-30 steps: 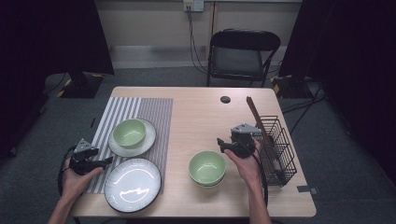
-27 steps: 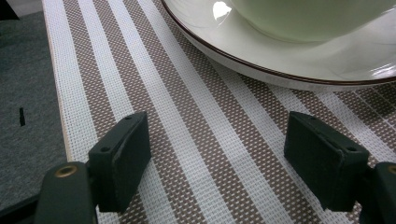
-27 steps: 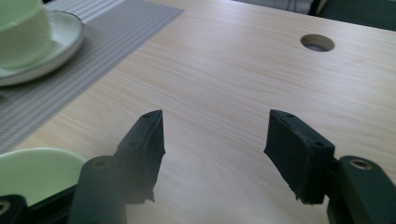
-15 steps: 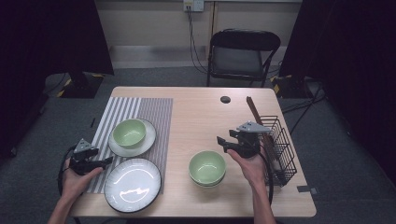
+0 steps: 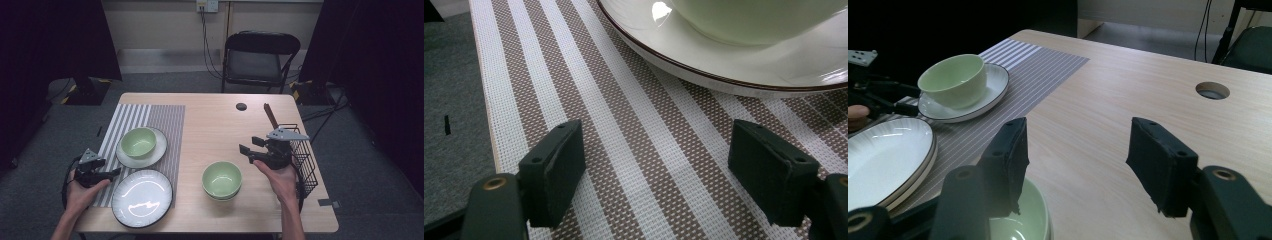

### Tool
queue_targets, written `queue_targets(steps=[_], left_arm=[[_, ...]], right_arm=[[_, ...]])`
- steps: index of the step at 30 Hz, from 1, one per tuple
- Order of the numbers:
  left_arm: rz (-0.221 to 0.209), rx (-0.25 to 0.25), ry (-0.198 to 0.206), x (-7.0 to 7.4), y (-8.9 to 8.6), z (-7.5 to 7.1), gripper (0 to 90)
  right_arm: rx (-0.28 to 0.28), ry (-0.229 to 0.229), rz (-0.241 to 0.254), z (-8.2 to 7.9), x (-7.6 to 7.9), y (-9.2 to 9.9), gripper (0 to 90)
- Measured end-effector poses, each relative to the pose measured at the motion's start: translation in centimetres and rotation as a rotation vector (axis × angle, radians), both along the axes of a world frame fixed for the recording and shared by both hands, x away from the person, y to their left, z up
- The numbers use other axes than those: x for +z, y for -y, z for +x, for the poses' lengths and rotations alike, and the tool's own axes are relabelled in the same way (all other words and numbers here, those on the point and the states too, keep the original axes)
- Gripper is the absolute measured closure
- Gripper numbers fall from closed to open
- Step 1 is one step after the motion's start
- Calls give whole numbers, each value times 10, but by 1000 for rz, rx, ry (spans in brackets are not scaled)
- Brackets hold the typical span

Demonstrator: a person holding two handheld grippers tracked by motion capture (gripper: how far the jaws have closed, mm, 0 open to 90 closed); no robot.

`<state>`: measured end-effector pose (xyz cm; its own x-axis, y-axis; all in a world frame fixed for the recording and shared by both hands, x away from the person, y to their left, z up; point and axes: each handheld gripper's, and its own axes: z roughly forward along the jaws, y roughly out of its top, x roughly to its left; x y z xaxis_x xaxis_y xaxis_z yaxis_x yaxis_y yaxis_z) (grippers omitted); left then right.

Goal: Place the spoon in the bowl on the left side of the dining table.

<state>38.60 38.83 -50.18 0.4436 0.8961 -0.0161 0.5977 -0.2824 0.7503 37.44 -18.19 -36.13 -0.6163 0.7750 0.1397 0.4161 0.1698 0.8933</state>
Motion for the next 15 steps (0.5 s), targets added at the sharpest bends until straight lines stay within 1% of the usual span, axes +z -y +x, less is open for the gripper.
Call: queue_targets(steps=[1,2,5,7,8,10,12,15], left_arm=[[0,0,0,0,0,0,225],[0,0,0,0,0,0,225],[0,0,0,0,0,0,225],[0,0,0,0,0,0,225],[-1,0,0,0,0,0,224],[0,0,0,0,0,0,225],[0,0,0,0,0,0,225],[0,0,0,0,0,0,224]], right_arm=[[0,0,0,0,0,0,416],[1,2,-16,-3,3,3,416],[-4,-3,-22,-5,4,7,416],[18,-10,3,-6,6,12,416],[11,-3,4,-7,9,16,412],[6,-4,0,-8,10,17,412],[2,-6,-23,-9,13,19,405],[-4,0,-23,-14,19,26,413]])
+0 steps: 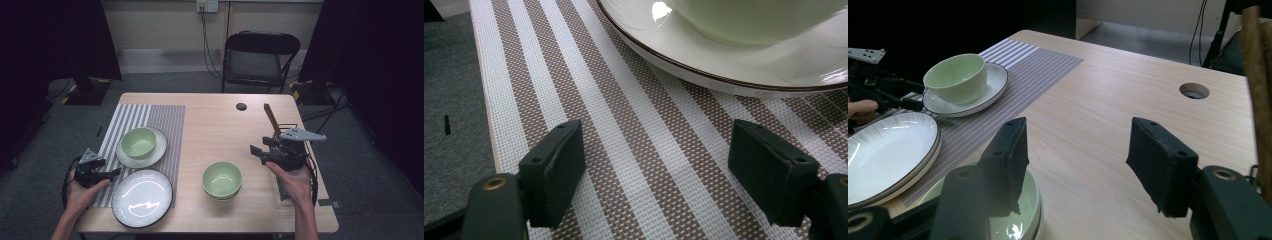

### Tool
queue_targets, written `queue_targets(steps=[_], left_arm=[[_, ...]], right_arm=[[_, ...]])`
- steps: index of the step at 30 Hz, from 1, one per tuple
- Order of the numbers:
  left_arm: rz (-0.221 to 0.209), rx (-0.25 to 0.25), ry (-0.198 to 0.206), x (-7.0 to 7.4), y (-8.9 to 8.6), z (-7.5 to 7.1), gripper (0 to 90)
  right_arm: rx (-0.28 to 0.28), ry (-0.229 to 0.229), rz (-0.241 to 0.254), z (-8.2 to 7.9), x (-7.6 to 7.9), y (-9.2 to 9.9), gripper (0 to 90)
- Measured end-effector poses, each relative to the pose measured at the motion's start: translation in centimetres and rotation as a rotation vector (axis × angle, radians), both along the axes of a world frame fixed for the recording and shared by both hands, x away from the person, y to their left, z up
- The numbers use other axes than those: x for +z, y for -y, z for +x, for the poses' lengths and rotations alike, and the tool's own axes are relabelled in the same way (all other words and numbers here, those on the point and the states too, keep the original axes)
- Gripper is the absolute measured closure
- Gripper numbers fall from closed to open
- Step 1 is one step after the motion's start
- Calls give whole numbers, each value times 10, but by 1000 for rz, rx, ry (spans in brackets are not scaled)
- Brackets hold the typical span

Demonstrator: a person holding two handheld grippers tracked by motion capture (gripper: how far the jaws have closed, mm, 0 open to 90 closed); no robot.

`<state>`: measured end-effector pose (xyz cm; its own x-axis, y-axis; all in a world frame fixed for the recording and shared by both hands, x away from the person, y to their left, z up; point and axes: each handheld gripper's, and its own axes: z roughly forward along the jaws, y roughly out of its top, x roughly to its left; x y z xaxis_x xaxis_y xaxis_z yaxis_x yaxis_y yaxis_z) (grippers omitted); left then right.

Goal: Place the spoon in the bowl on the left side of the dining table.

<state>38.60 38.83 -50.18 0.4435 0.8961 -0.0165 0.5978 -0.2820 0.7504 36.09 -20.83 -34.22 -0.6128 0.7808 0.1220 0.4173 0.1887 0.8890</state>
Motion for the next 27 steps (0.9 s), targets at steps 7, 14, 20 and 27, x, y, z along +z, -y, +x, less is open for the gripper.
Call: queue_targets(steps=[7,14,20,27], left_arm=[[0,0,0,0,0,0,225],[0,-1,0,0,0,0,225],[0,-1,0,0,0,0,225],[-1,0,0,0,0,0,225]], right_arm=[[-10,-8,-24,-3,2,15,463],[-41,-35,-49,-3,1,37,511],[-65,-63,-60,-2,-4,51,529],[-88,-93,-101,3,-12,57,655]])
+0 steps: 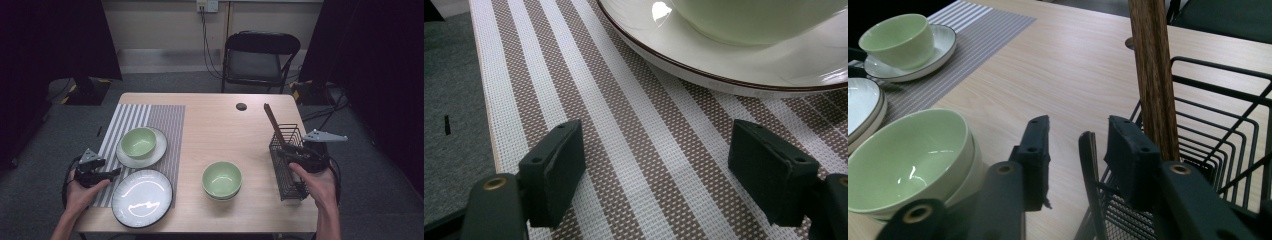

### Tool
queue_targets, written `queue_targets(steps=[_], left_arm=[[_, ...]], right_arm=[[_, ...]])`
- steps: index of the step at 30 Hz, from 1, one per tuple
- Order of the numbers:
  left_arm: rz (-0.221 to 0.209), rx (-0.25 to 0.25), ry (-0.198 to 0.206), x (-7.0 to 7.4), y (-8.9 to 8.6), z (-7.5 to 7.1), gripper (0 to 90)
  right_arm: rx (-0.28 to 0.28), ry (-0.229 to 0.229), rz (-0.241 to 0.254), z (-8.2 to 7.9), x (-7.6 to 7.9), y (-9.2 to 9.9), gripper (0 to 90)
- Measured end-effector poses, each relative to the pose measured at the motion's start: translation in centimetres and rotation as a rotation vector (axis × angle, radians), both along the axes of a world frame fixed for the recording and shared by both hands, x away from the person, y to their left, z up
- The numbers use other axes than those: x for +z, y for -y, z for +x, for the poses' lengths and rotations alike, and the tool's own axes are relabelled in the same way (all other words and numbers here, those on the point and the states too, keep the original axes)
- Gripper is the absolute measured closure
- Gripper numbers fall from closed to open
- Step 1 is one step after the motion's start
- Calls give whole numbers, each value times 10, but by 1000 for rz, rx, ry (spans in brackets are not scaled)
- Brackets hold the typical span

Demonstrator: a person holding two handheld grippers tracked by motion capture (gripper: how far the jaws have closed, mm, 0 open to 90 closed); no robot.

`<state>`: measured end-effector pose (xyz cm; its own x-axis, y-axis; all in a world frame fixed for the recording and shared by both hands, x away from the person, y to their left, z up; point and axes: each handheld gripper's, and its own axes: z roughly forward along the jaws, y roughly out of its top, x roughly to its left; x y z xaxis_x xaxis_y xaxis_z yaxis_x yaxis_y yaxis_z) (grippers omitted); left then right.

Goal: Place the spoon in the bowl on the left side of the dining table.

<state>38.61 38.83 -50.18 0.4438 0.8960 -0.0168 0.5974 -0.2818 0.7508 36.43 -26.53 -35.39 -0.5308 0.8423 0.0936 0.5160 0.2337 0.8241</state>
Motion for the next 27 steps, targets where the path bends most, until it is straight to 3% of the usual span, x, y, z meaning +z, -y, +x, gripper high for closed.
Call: queue_targets(steps=[7,12,18,27], left_arm=[[1,0,0,0,0,0,225],[1,0,0,0,0,0,225],[1,0,0,0,0,0,225],[1,0,0,0,0,0,225]], right_arm=[[-17,-23,-26,2,0,0,736],[-6,-35,-23,4,0,-2,711],[-2,-38,-46,2,0,-3,765],[21,-30,-4,-9,-4,6,798]])
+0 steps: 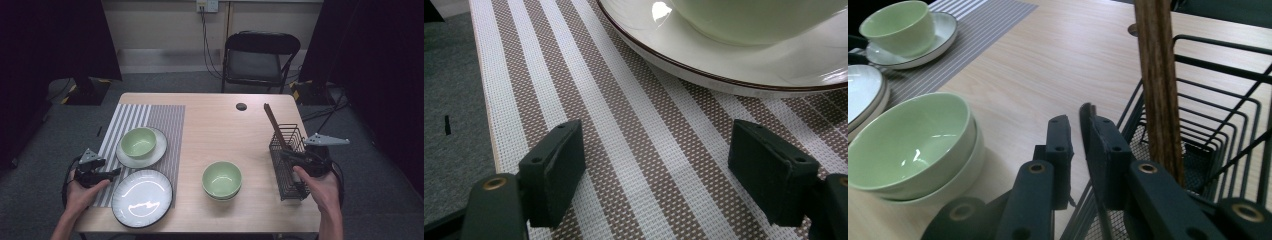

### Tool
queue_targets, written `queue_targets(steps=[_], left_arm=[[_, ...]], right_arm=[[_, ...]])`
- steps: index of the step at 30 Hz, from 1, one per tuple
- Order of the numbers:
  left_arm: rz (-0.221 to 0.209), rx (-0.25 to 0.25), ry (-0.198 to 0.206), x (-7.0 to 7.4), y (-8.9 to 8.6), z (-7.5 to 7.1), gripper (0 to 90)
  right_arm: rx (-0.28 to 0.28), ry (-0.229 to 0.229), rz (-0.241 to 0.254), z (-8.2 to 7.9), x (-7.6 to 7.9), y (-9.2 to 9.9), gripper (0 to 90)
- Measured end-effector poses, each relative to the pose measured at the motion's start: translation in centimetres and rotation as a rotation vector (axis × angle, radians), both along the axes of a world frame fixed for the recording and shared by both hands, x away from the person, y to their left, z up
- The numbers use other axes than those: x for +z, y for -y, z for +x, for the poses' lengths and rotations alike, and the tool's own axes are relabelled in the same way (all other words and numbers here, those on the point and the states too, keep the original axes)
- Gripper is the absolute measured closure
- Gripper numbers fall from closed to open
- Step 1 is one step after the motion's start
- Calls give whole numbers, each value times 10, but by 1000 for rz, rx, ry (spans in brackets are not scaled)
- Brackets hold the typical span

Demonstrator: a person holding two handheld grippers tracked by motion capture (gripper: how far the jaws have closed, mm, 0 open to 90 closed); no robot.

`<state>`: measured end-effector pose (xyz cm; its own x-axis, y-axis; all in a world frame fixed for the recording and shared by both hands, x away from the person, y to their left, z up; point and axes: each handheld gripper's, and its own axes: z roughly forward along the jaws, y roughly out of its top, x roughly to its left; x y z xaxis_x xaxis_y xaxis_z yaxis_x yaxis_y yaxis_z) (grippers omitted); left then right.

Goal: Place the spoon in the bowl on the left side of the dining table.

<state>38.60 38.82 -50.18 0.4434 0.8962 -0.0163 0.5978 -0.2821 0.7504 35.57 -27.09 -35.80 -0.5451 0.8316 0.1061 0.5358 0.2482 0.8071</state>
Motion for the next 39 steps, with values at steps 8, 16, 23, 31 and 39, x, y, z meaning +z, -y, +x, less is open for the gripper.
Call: queue_targets(steps=[8,16,23,31,39], left_arm=[[0,0,0,0,0,0,225],[0,0,0,0,0,0,225],[0,0,0,0,0,0,225],[0,0,0,0,0,0,225],[0,0,0,0,0,0,225]], right_arm=[[-21,12,-6,2,3,2,751],[-11,-10,-36,13,3,-7,753],[10,0,-23,7,4,-5,767],[44,2,-32,0,-1,-7,782],[45,-16,-44,-4,-10,-4,807]])
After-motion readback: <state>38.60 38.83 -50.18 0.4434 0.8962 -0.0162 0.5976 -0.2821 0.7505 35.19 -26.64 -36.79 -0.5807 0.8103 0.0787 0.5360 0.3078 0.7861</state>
